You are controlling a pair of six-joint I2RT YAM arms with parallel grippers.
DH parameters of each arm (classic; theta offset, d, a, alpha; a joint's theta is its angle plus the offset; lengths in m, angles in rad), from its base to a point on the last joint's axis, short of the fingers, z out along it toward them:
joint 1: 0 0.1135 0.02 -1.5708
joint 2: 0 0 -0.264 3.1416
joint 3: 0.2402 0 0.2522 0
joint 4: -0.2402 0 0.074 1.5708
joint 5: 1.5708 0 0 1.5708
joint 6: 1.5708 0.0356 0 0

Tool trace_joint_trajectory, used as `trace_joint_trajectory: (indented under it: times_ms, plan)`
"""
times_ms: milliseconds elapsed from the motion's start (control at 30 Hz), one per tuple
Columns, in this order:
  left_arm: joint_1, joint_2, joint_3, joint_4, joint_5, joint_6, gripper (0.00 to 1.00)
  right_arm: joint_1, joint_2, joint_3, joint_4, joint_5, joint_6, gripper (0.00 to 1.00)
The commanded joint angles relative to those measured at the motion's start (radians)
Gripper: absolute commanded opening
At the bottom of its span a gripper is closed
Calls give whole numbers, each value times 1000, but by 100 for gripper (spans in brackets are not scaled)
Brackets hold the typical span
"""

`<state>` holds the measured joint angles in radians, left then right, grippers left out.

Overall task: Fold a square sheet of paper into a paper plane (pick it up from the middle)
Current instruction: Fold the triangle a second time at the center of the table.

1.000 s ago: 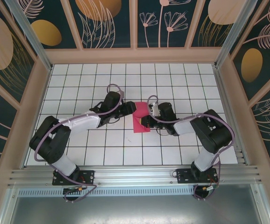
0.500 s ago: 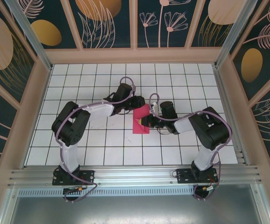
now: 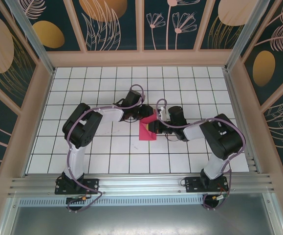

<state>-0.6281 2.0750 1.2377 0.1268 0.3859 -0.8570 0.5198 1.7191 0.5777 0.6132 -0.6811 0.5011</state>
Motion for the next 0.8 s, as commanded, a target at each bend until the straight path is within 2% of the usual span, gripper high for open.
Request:
trace_joint_trajectory:
  times_ms: [0,200,433,633,767]
  plan:
    - [3,20,-24,-52,1,32,35,11,-45,-4,-60,61,-45,17]
    - [4,20,-34,-73,-19,55,34,11,-68,-3,-138,98,-77,22]
    - [4,21,-23,-93,-38,65,33,10,-104,-2,-190,117,-99,21]
    - [3,25,-5,-119,-45,91,32,-2,-90,29,-244,99,-120,8]
    - [4,10,12,-128,-52,110,33,-23,-55,46,-250,68,-121,3]
